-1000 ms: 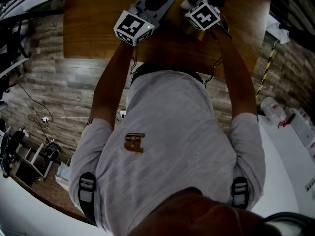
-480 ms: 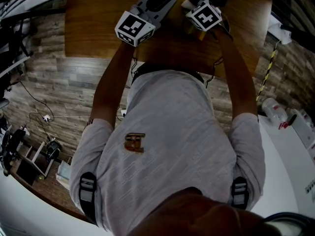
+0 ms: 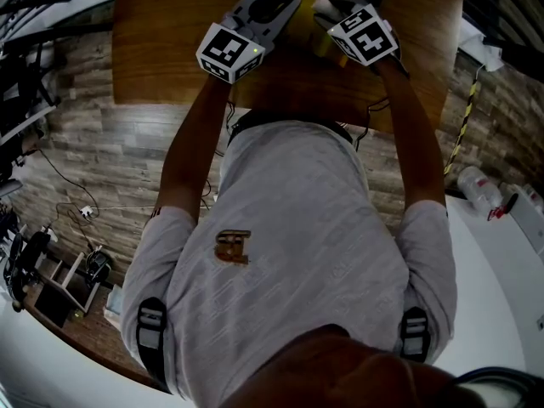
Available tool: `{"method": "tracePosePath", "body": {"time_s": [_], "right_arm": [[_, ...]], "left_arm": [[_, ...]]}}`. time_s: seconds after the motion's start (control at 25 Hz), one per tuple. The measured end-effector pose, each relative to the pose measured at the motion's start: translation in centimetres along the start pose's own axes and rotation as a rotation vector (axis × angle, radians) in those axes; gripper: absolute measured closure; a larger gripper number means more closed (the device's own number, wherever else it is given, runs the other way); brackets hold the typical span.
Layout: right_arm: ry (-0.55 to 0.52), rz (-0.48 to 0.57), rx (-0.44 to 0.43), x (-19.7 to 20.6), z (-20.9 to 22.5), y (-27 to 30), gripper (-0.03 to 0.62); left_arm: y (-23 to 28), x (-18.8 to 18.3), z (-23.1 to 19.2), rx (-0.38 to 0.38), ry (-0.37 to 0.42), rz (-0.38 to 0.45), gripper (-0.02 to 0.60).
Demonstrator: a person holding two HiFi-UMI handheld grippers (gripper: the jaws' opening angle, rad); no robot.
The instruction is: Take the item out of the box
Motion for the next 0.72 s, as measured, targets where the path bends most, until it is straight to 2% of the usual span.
{"method": "tracePosePath", "body": {"time_s": [0.32,0.72], "right_arm": [[0.056,0.221,0.060,-2.2,-0.5,-4.7,0.395],[0.119,0.525,0.136,-4.5,-1.5,-13.2,0.395]], "left_arm": [[0.1,-1.3,1.2,-0.010,0.008,0.017,0.561],[0.0,-5.0,4.8,-0.023,0.023,0.092,0.561]]}}
Point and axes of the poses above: the fingertips, and each gripper's own axes: y forward along the fingers, z to its right, x out of its underside, the point moved 3 cm from there along -y, backward along the fingers, and after that the axes turned 2 degrees about -y, right-handed, at the moved point
